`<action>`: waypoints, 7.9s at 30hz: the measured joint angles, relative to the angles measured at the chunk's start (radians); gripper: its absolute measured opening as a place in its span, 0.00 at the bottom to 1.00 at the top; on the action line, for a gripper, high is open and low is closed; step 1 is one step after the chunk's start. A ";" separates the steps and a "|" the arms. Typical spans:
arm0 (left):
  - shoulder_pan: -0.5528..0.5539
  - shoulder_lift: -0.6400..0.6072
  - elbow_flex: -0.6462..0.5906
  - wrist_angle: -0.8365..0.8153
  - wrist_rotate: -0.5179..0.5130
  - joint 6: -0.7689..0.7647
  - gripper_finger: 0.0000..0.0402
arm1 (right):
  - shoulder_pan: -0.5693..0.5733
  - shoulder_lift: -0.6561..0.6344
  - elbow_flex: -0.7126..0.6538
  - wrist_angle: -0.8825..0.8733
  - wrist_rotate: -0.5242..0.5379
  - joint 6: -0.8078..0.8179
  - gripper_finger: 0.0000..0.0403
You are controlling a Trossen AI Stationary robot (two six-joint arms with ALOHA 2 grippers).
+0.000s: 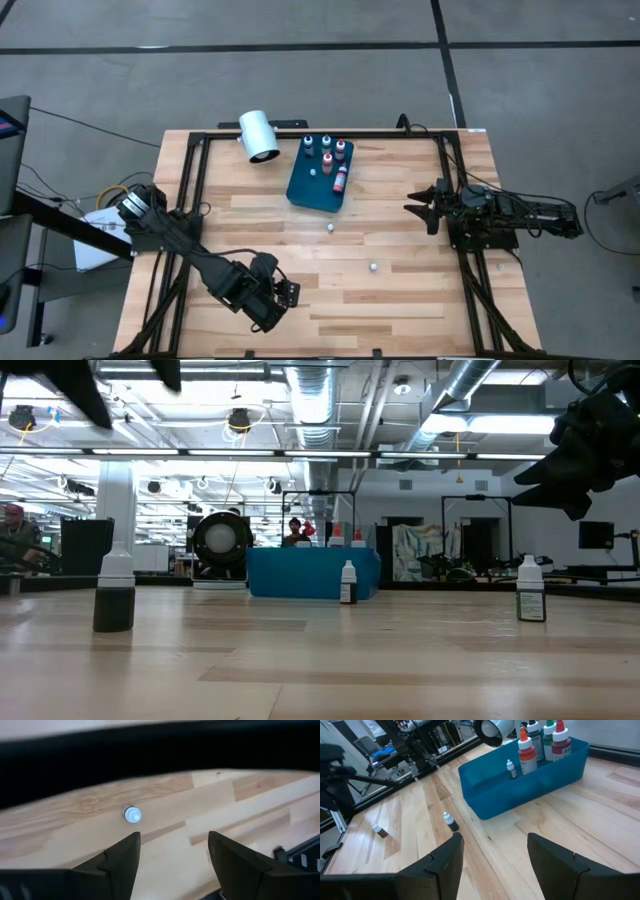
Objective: Pick & Place food coloring
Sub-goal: Put the small black food coloring bottle into the blue bin, then put the small violet food coloring bottle into the blue bin
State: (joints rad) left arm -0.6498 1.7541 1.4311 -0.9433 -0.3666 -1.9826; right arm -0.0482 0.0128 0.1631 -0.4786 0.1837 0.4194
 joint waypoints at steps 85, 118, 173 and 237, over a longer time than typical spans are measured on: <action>0.105 0.147 -0.100 0.160 -0.024 -0.007 0.19 | 0.000 0.007 0.000 -0.009 0.000 0.000 0.51; 0.703 0.144 0.415 -0.329 -0.216 0.996 0.19 | 0.000 0.007 0.000 -0.016 0.000 0.000 0.51; 0.940 0.146 -0.023 0.258 0.050 1.284 0.19 | 0.000 0.006 0.000 -0.015 0.000 0.000 0.51; 1.022 0.276 -0.022 0.354 0.101 1.307 0.41 | 0.000 0.006 0.000 -0.016 0.000 0.000 0.51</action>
State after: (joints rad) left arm 0.3721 2.0296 1.4094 -0.5889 -0.2653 -0.6754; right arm -0.0483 0.0193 0.1631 -0.4946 0.1837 0.4194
